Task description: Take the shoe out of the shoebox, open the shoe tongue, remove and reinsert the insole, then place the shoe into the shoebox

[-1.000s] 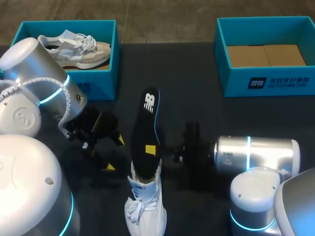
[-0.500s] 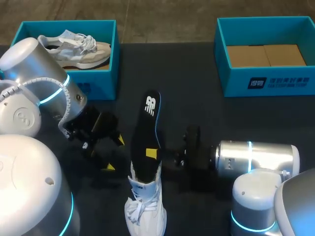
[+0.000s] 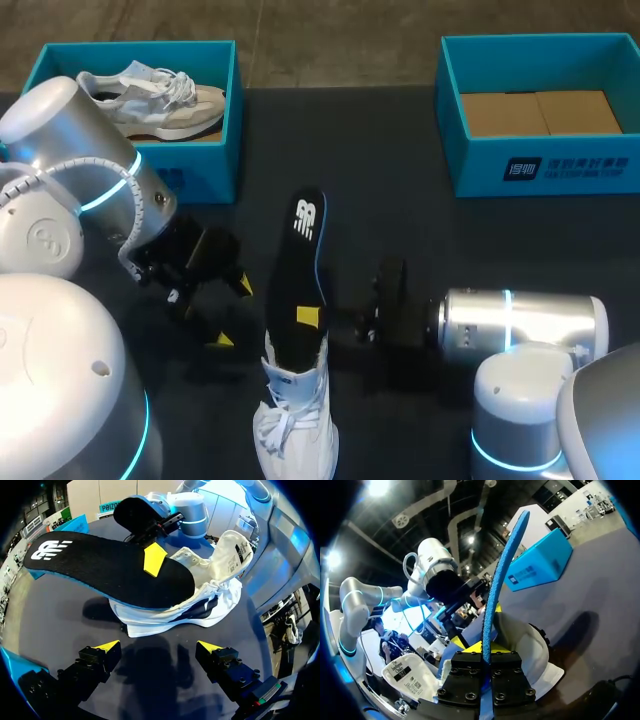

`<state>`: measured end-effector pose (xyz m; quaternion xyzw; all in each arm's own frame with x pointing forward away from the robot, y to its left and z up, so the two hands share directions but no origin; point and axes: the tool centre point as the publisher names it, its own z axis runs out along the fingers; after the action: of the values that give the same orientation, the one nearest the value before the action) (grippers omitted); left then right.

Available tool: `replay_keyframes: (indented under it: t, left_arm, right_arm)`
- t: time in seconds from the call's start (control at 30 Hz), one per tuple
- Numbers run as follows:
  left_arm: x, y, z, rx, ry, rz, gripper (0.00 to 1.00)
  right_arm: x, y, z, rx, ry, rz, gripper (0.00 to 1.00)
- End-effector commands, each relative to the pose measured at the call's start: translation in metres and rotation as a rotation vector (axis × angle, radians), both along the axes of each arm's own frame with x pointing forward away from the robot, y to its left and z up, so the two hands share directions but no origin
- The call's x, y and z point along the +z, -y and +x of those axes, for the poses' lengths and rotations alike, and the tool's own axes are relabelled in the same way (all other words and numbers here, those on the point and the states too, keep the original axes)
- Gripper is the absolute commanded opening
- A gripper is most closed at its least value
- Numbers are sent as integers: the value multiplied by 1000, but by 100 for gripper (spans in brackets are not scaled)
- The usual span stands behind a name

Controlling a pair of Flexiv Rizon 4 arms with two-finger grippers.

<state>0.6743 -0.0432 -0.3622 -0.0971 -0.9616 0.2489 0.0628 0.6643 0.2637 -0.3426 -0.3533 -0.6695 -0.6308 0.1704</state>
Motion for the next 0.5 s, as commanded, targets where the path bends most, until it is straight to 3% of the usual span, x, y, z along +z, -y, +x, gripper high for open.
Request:
replay_keyframes:
  t: [0.03, 0.5]
  left_arm:
    - [0, 1, -1, 2, 2, 2, 100]
    - [0, 1, -1, 2, 2, 2, 100]
  right_arm:
    - [-3, -1, -7, -1, 0, -2, 0]
    - [-11, 0, -17, 18, -5, 9, 0]
